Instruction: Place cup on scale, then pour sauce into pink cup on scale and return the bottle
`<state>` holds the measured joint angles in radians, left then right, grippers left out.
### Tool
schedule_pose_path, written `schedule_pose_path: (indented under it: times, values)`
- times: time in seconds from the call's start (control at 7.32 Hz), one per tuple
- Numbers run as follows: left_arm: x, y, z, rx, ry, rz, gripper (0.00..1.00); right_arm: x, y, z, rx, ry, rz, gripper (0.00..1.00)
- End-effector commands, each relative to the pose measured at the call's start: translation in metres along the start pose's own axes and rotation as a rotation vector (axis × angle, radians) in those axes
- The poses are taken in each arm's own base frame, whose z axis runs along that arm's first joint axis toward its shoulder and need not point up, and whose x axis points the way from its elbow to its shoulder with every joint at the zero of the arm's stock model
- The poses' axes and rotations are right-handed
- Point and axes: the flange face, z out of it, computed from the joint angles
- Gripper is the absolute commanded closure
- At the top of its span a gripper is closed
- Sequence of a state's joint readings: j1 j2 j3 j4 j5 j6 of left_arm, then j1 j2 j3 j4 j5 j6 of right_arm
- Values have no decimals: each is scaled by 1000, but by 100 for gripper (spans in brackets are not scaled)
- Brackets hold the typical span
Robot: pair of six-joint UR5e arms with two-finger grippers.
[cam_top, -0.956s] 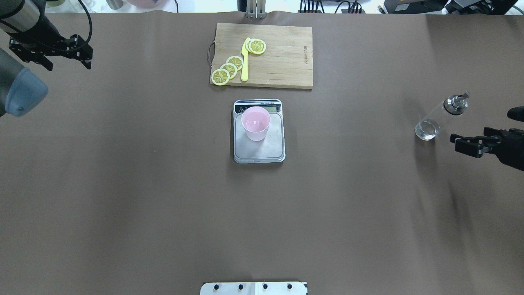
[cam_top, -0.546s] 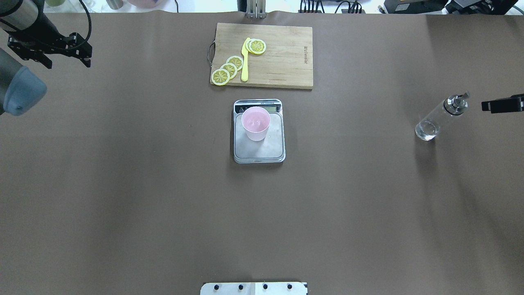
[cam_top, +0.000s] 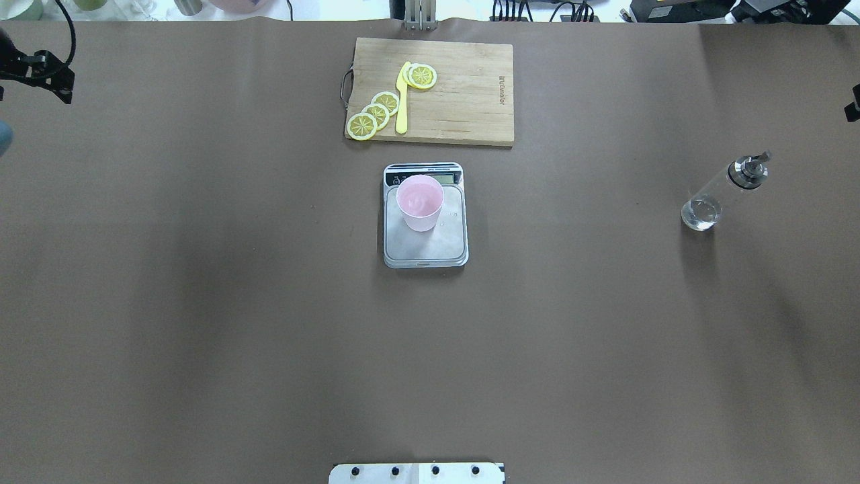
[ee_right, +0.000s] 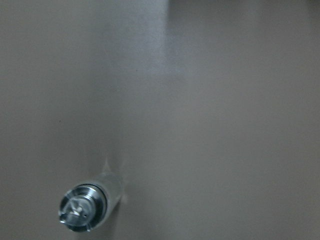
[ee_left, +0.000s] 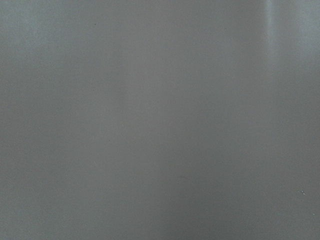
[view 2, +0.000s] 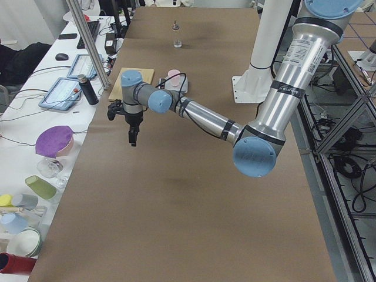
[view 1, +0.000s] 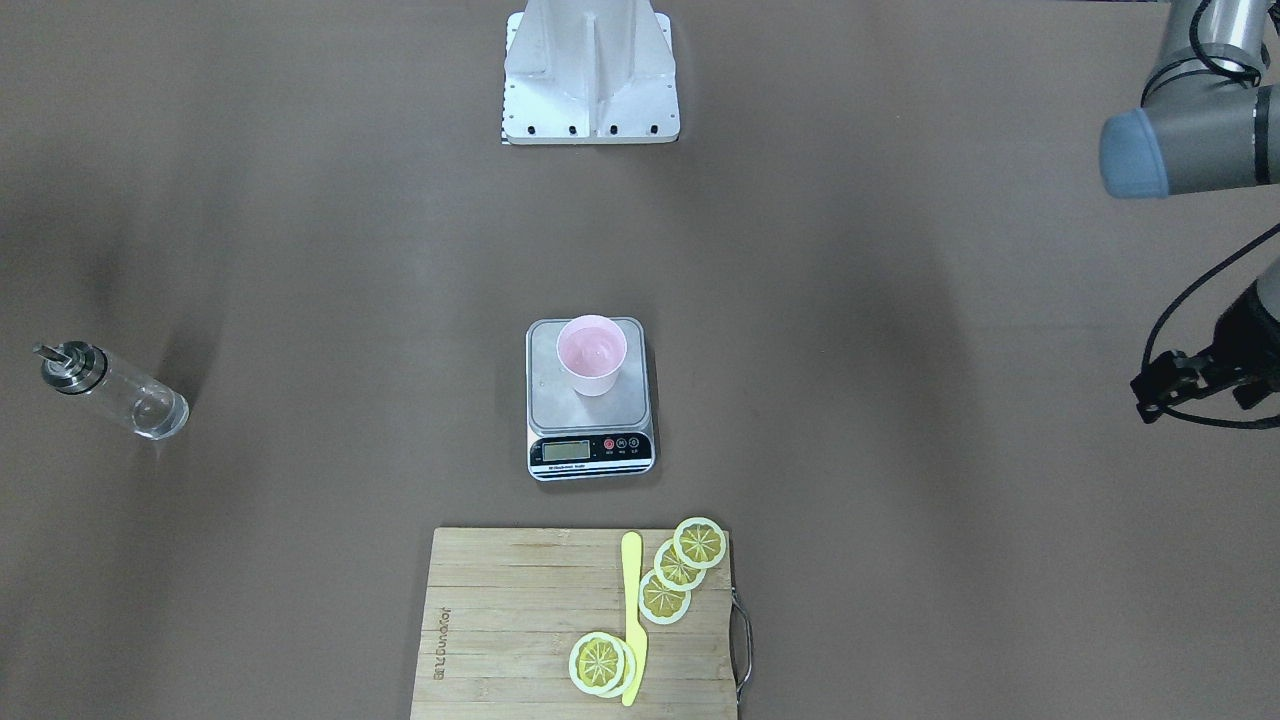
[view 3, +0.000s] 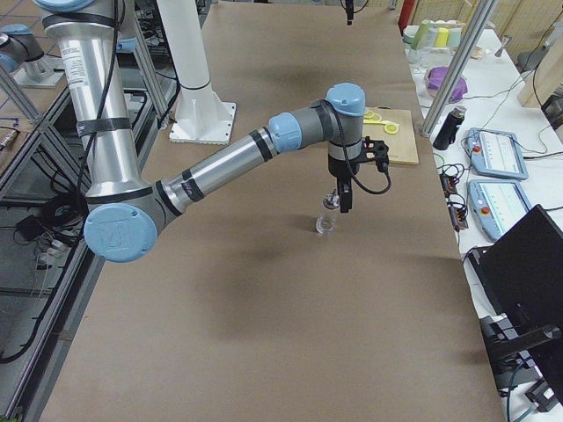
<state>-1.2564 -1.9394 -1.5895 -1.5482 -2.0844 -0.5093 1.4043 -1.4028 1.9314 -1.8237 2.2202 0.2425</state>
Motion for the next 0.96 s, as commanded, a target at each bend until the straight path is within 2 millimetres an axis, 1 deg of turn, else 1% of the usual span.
schedule_pose_path:
  times: [0.0,0.14,0.27,0.41,0.55,0.68,0.82]
  values:
    - [-90,-20,-13,8,-40,178,1,91,3,21,-77,2,-95,0]
    - [-142,-26,-15,-11,-37,162,1,112,9,36,-106,-48,-81,0]
    - [-182,-25,-21,-32,74,78,1,117,15,47,-127,-86,-51,0]
    - [-208,-8,-9,-67,139,22,1,123,18,53,-141,-88,-35,0]
    - [-223,18,7,-89,169,1,1,130,26,62,-159,-89,-20,0]
    - [-223,30,6,-88,170,-5,1,134,30,66,-165,-88,-15,0]
    - [-229,52,11,-99,189,-15,1,135,31,67,-167,-88,-12,0]
